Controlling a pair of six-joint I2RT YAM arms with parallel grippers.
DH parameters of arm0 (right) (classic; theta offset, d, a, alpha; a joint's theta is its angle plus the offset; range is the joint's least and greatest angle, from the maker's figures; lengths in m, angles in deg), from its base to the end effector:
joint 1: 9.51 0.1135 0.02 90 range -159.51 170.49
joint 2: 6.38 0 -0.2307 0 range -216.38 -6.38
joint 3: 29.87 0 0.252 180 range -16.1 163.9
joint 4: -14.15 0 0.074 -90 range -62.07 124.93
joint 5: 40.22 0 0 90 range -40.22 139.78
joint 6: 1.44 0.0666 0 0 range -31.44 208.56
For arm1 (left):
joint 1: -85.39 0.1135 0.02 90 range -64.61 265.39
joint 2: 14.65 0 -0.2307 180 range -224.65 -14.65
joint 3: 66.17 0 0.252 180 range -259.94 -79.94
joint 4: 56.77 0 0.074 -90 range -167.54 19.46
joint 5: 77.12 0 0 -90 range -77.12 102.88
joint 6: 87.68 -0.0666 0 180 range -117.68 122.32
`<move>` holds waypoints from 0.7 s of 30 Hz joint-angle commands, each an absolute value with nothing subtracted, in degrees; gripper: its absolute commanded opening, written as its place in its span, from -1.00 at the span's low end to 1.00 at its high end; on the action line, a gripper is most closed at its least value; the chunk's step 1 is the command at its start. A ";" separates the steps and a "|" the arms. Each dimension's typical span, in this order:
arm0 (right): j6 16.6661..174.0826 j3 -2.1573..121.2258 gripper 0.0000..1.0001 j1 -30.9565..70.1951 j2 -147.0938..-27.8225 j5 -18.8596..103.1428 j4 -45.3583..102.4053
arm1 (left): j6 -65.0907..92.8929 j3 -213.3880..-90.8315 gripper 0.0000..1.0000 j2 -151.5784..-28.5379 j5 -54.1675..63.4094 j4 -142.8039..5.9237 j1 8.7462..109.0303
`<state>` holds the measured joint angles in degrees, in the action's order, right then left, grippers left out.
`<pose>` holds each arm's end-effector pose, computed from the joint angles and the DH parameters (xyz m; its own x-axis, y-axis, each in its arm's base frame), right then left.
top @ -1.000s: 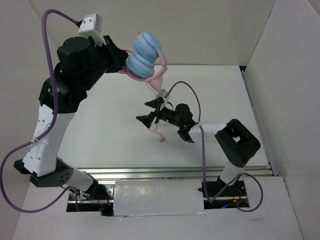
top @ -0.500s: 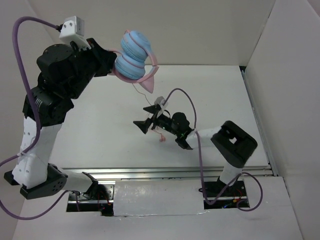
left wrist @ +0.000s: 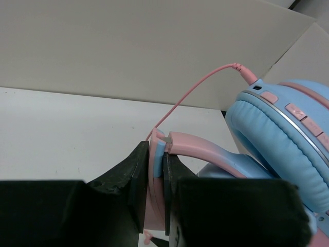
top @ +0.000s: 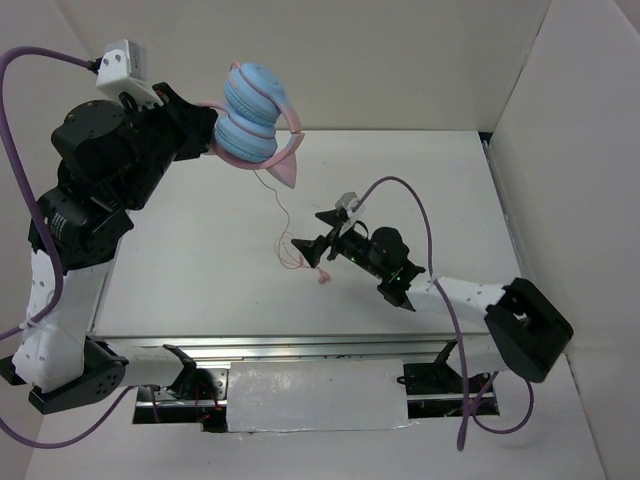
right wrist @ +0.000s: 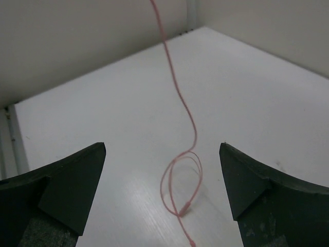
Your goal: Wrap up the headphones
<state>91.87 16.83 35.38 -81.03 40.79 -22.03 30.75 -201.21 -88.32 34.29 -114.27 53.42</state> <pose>0.2193 0.2331 0.2379 0.0547 0.1350 -0.9893 -0.8112 0.5838 0.0348 0.1924 -0.0914 0.5653 -0.0372 -0.4992 -0.8657 0.1890 0.8471 -0.4967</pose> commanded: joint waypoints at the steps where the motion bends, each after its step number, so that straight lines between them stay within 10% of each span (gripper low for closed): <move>1: 90.94 21.59 0.99 31.81 -89.92 40.93 -17.50 | 31.24 -204.65 -1.00 -87.69 33.89 -108.07 53.57; 8: 94.80 37.92 0.95 29.86 -106.56 32.72 -19.52 | 31.15 -204.66 -1.00 -86.73 35.46 -108.16 53.57; 10: 94.98 42.23 0.62 29.96 -109.47 34.13 -19.18 | 31.15 -203.61 -1.00 -85.67 35.99 -107.72 53.57; 14: 95.15 49.36 -0.89 27.59 -108.34 43.70 -14.03 | 31.33 -203.25 -1.00 -84.53 37.49 -107.90 53.57; 21: 91.65 59.49 -1.00 18.62 -88.61 48.10 2.09 | 32.47 -198.25 -1.00 -79.97 38.99 -105.44 53.57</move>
